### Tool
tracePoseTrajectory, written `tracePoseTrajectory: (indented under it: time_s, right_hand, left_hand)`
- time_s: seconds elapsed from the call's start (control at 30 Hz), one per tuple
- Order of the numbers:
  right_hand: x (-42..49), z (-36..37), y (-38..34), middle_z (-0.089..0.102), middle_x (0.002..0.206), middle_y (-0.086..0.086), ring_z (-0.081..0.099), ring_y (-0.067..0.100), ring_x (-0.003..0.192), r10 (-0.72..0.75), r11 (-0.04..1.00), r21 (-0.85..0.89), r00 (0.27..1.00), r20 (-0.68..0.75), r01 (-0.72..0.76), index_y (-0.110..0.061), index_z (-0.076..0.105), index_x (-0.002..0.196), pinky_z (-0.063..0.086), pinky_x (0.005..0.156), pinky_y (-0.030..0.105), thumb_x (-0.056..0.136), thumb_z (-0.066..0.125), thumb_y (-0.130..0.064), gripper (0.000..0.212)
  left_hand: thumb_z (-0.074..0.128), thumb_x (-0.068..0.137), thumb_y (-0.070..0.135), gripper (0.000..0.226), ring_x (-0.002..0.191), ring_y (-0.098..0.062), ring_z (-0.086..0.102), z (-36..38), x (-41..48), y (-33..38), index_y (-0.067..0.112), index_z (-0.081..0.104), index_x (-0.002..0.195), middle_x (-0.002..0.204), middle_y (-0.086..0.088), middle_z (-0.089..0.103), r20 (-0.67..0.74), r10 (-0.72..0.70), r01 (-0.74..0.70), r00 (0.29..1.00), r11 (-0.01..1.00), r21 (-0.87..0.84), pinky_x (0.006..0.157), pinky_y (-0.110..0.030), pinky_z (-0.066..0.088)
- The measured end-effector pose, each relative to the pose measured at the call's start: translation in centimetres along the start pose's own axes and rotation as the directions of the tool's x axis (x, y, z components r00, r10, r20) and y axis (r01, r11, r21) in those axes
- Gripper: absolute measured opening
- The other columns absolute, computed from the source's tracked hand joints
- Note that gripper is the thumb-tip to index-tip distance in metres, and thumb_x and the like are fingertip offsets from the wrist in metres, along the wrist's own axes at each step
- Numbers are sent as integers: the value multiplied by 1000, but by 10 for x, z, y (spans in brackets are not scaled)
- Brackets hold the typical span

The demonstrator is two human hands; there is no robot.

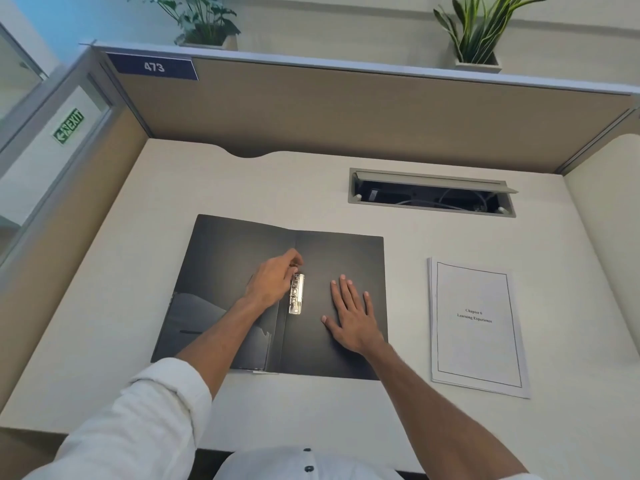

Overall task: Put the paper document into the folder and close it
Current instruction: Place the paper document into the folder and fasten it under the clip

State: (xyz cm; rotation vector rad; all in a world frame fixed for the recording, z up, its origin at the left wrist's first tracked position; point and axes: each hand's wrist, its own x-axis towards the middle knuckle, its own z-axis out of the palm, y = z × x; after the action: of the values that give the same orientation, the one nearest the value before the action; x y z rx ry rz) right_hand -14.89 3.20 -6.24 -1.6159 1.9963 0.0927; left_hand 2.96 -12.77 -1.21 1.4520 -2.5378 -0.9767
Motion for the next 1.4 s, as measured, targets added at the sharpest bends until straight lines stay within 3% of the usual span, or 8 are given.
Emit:
tracePoseTrajectory:
  time_s: [0.17,0.3,0.4,0.5,0.77,0.93,1.2,1.4]
  right_hand:
    - [2,4,2,-25,184,-1,-19,20,173,-4,1000,-5,1000,-18,4,-25,-16,176,-5,141,55,116,26,-58,81]
    - [3,8,2,-26,184,0,-20,21,173,2,1000,-16,999,-39,-2,-25,-16,176,-4,141,55,115,25,-58,81]
    - [4,11,3,-25,184,0,-20,21,173,1,1000,-19,999,-51,-2,-25,-16,176,-5,141,55,115,24,-59,81]
    - [3,12,3,-25,184,0,-20,21,173,0,1000,-20,998,-56,-2,-25,-16,176,-5,141,55,115,24,-59,81]
    - [-2,2,5,-22,184,-1,-17,20,174,-25,997,68,999,-42,28,-23,-12,177,-5,141,55,117,31,-52,80]
    - [-20,-9,25,-11,187,-3,-8,17,175,-6,994,105,984,-177,24,-22,-2,179,-2,142,49,117,37,-42,76]
    - [-78,-23,108,5,186,-4,4,16,175,207,974,157,922,-328,-163,-22,12,178,1,142,47,115,41,-29,70]
    - [-123,-31,176,18,184,-3,21,16,171,410,910,227,838,-361,-347,-21,28,174,15,139,43,112,46,-23,65]
  left_hand:
    - [53,114,16,34,126,-32,74,7,1,-1,20,61,147,146,-1,72,-21,-4,6,1000,995,95,106,-50,60]
    - [46,114,11,62,156,-24,50,14,-7,-13,23,32,173,175,3,41,70,51,-69,996,958,278,115,-50,57]
    - [47,112,5,75,173,-19,17,18,-8,-22,21,16,177,184,2,19,93,67,-97,993,925,367,136,-47,36]
    - [47,110,3,81,175,-22,2,19,-7,-26,22,8,178,187,2,6,123,65,-113,990,892,439,143,-49,14]
    - [37,114,9,71,175,-22,2,21,-8,-15,15,7,178,187,-1,0,88,91,-120,992,899,420,143,-48,15]
    - [30,120,28,63,175,-19,5,39,-7,22,11,10,177,187,-1,3,38,125,-130,991,923,363,143,-42,12]
    - [38,119,23,53,168,-20,32,108,-12,123,14,37,171,178,-1,39,59,294,-299,954,918,260,141,-39,20]
    - [39,119,23,55,167,-24,31,166,-15,195,10,34,172,178,-6,36,130,286,-312,949,910,274,140,-37,21]
